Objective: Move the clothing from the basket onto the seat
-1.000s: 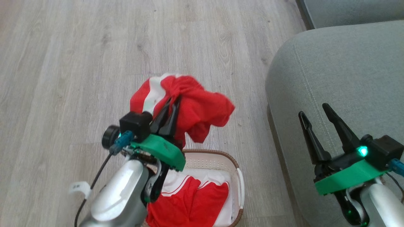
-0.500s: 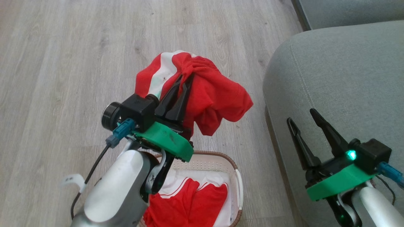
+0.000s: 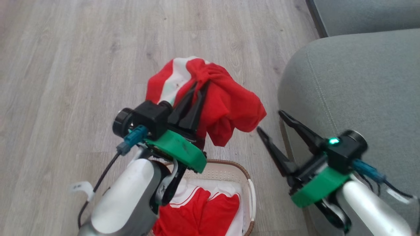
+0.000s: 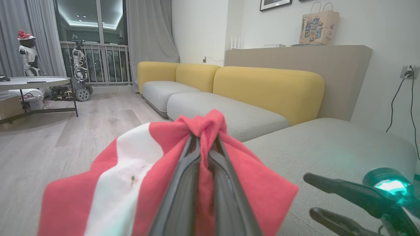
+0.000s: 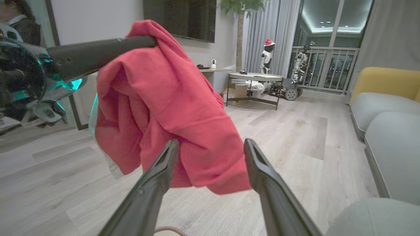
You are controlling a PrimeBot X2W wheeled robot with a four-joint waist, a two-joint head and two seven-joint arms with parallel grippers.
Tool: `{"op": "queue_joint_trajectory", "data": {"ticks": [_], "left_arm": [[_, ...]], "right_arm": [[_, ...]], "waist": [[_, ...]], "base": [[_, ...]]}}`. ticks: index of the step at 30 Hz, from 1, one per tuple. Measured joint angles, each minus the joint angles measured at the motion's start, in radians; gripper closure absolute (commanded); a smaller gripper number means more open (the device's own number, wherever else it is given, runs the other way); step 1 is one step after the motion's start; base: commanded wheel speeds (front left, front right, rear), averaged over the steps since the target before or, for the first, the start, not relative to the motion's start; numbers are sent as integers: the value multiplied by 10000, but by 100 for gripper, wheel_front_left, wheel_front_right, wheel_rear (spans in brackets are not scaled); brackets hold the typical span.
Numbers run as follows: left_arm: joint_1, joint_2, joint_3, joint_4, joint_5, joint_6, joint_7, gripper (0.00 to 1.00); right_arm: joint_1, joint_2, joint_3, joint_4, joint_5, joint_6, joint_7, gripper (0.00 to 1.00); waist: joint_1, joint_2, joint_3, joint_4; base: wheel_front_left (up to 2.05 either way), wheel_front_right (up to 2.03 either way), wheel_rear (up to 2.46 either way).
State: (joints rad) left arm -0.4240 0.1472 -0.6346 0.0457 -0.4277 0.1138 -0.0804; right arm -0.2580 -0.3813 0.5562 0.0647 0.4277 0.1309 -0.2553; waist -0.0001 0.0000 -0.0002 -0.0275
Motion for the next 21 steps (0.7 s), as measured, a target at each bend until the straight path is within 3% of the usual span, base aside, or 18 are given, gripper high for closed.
{"op": "queue_joint_trajectory", "data": {"ticks": [13, 21], "left_arm": [[5, -251, -525, 209, -173, -232, 102, 100], [4, -483, -1041, 343, -257, -360, 176, 100]], "right_arm": [[-1806, 69, 2021, 1197, -163, 0, 0, 0], [-2446, 428, 2337, 2174, -36, 0, 0, 0]], "waist": [[0, 0, 8, 386], [0, 0, 72, 604]], "base": [[0, 0, 0], [0, 0, 0]]}}
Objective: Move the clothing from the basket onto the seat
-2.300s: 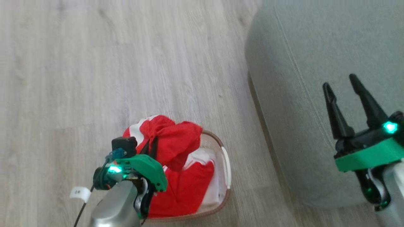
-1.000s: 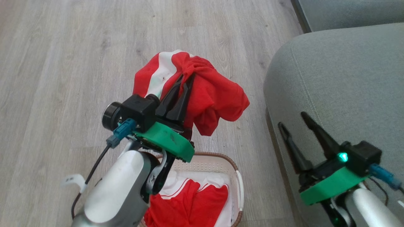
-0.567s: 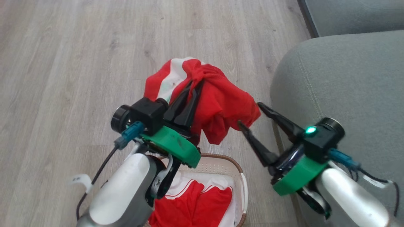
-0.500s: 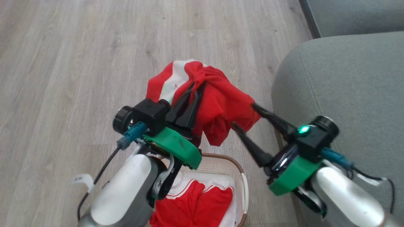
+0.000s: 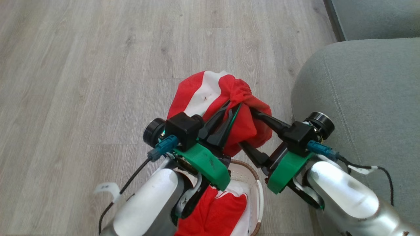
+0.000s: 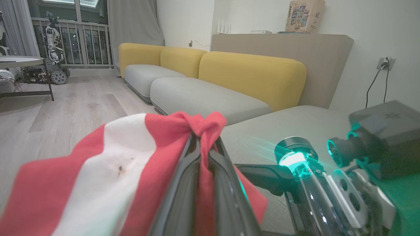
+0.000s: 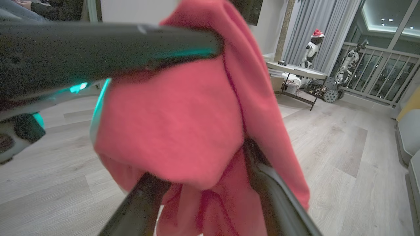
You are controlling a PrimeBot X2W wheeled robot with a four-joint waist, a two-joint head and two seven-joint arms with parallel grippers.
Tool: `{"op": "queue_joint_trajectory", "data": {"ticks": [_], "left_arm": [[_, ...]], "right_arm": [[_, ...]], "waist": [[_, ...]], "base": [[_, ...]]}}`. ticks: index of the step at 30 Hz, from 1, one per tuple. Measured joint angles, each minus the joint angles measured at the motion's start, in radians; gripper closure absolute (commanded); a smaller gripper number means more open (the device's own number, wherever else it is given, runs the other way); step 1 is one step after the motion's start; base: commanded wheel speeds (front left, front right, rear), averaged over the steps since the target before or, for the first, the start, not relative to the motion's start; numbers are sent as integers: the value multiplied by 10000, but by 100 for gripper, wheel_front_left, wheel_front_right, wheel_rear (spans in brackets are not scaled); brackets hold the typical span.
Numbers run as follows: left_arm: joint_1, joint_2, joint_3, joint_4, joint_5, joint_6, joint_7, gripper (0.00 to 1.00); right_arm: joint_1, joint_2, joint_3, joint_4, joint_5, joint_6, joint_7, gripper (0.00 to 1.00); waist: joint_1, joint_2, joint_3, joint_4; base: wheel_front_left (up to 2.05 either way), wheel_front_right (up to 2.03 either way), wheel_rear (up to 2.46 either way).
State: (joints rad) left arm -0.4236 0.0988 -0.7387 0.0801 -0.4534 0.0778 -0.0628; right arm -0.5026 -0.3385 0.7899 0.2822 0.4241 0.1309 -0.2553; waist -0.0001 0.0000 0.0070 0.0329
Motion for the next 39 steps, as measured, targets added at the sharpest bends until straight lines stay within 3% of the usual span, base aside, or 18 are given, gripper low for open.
{"op": "queue_joint_trajectory", "data": {"ticks": [7, 8, 9, 10, 22, 23, 24, 25, 26, 27, 39], "left_arm": [[-1, -56, -174, 138, -100, -71, -2, 100], [-1, -59, -199, 150, -102, -71, -2, 100], [-1, -61, -207, 161, -104, -71, -2, 100], [-1, -61, -205, 180, -104, -71, -2, 100], [49, 33, 12, 316, -280, 38, -96, 100], [82, 38, 12, 332, -290, 52, -104, 91], [128, 38, 13, 334, -334, 86, -107, 67], [169, 38, 25, 337, -355, 146, -109, 55], [198, 44, 35, 347, -357, 198, -109, 8], [205, 59, 56, 359, -385, 207, -109, 0], [212, 61, 29, 414, -454, 293, -228, 0]], "right_arm": [[-1, 359, -31, 393, 92, 0, 0, 0], [0, 395, -82, 391, 121, 0, 0, 4], [1, 435, -140, 378, 159, 0, 0, 36], [6, 466, -201, 337, 163, 0, 0, 100], [448, 249, -669, -242, 322, 2, 0, 100], [528, 249, -727, -291, 374, 2, 0, 100], [614, 247, -794, -345, 418, 2, 0, 100], [696, 238, -888, -364, 464, 2, 0, 100], [780, 207, -1020, -389, 499, 2, 0, 100], [867, 173, -1156, -435, 543, 2, 0, 100], [1518, -360, -3045, -1352, 679, 0, 0, 100]], "waist": [[0, 0, 13, 83], [0, 0, 14, 77], [0, 0, 15, 66], [0, 0, 13, 52], [0, 0, -9, -220], [0, 1, -9, -249], [0, 0, -6, -278], [0, 1, -3, -306], [0, 0, 3, -337], [0, 0, 11, -370], [0, 0, 192, -1154]], "base": [[0, 0, 0], [0, 0, 0], [0, 0, 0], [0, 0, 0], [0, 0, 0], [0, 0, 0], [0, 0, 0], [0, 0, 0], [0, 0, 0], [0, 0, 0], [0, 0, 0]]}}
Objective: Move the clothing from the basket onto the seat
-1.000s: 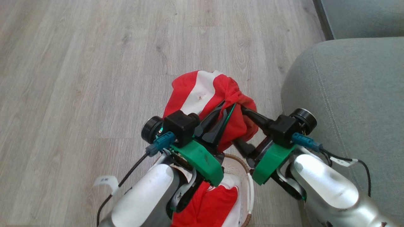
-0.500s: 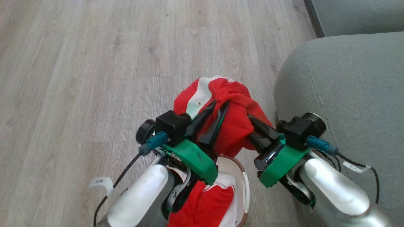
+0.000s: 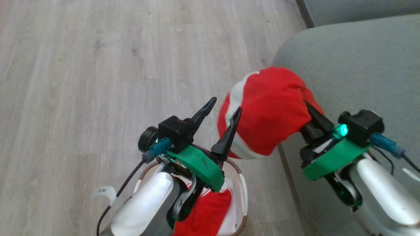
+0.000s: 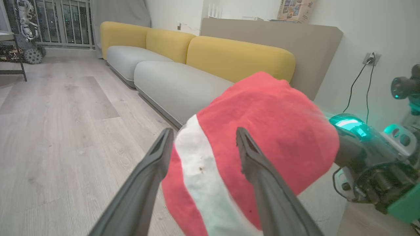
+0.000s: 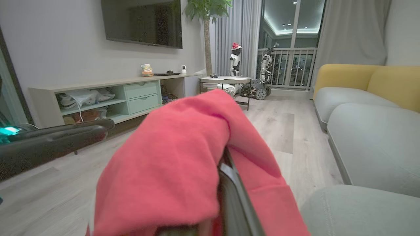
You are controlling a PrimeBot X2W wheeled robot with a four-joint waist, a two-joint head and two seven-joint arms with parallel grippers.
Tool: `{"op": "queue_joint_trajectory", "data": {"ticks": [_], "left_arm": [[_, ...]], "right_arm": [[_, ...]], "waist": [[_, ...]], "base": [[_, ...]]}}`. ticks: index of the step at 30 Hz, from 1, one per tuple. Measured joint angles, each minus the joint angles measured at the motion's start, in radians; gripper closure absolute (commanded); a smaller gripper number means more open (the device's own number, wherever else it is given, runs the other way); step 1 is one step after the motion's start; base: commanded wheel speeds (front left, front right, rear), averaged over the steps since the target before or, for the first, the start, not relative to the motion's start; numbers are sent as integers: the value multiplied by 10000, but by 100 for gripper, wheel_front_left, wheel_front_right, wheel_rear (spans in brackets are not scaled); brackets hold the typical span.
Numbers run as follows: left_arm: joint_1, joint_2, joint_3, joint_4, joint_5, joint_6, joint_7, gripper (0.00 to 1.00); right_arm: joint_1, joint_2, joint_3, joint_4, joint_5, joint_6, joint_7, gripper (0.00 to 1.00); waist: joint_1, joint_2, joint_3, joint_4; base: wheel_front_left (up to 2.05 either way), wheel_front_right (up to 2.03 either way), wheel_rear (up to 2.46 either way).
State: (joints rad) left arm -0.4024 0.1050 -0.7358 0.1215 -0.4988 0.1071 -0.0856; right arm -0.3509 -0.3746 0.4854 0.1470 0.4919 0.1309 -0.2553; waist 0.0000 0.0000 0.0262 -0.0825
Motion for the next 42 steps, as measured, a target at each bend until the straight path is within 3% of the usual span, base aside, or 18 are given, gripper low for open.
{"op": "queue_joint_trajectory", "data": {"ticks": [9, 22, 31, 42], "left_arm": [[-11, -38, -130, 86, 6, -73, -251, 0], [-192, -94, -297, 612, 58, -127, -585, 0], [-331, -104, -299, 1047, 50, -146, -788, 0], [-546, -142, -368, 1317, 40, -188, -848, 0]], "right_arm": [[390, -449, -811, -410, 109, 2, 0, 100], [980, -573, -1967, -913, 523, 0, 0, 100], [1349, -600, -2362, -1112, 550, 0, 0, 100], [1399, -600, -2533, -1179, 585, 0, 0, 100]], "waist": [[0, 0, 129, -950], [0, 0, 377, -2548], [0, 0, 459, -3641], [0, 0, 559, -4444]], "base": [[0, 0, 0], [0, 0, 0], [0, 0, 0], [0, 0, 0]]}}
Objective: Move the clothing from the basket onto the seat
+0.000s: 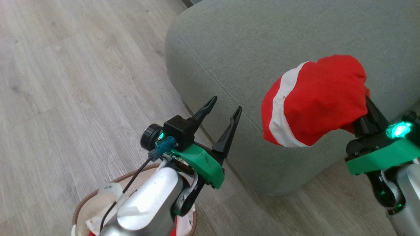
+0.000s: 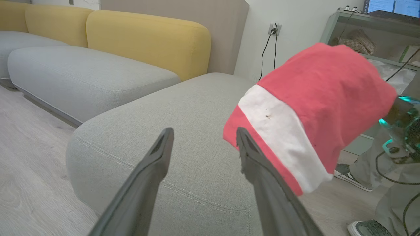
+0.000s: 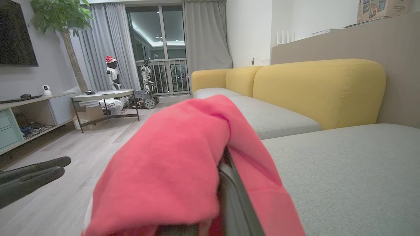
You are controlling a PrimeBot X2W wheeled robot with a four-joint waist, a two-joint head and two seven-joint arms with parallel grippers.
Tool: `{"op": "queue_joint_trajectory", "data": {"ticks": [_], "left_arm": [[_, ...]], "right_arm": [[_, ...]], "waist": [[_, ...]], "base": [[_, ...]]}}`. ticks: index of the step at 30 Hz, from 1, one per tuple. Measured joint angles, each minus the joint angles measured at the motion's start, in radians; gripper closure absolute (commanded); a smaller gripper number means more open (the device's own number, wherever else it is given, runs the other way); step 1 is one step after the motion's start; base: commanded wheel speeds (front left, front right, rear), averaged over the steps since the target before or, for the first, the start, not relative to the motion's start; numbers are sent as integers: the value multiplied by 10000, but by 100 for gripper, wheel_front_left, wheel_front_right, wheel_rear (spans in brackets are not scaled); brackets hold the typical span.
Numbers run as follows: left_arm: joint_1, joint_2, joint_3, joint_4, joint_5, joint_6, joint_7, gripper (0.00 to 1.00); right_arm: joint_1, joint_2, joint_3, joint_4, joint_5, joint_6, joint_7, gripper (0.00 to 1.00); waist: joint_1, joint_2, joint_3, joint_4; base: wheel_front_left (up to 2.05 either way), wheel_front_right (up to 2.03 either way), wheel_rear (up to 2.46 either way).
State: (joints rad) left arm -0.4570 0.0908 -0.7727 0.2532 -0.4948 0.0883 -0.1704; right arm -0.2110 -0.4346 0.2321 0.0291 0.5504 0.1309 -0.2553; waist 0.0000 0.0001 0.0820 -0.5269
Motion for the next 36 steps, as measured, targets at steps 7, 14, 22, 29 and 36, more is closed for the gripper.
{"op": "queue_joint_trajectory", "data": {"ticks": [7, 14, 22, 29, 36], "left_arm": [[-258, -17, -253, 184, 4, -90, 0, 0], [-456, -17, -282, 435, 171, -84, -61, 0], [-1100, -56, -594, 867, 506, -71, -58, 0], [-2082, -238, -1028, 1419, 802, -73, -71, 0], [-3324, -309, -1762, 1722, 894, 12, -71, 0]], "right_arm": [[-4, -8, -88, -104, 58, 0, 0, 100], [-383, -111, -86, 134, 305, 0, 0, 100], [-2116, -600, -301, 807, 911, 0, 0, 100], [-3481, -1229, -554, 1532, 1294, 0, 0, 100], [-4813, -1994, -890, 2502, 1565, 0, 0, 100]], "waist": [[0, 0, 150, -76], [0, 0, 427, -97], [1, 0, 1235, 68], [2, 0, 2275, 406], [3, -1, 3441, 893]], "base": [[0, 0, 0], [0, 0, 0], [0, 0, 0], [0, 0, 0], [0, 0, 0]]}}
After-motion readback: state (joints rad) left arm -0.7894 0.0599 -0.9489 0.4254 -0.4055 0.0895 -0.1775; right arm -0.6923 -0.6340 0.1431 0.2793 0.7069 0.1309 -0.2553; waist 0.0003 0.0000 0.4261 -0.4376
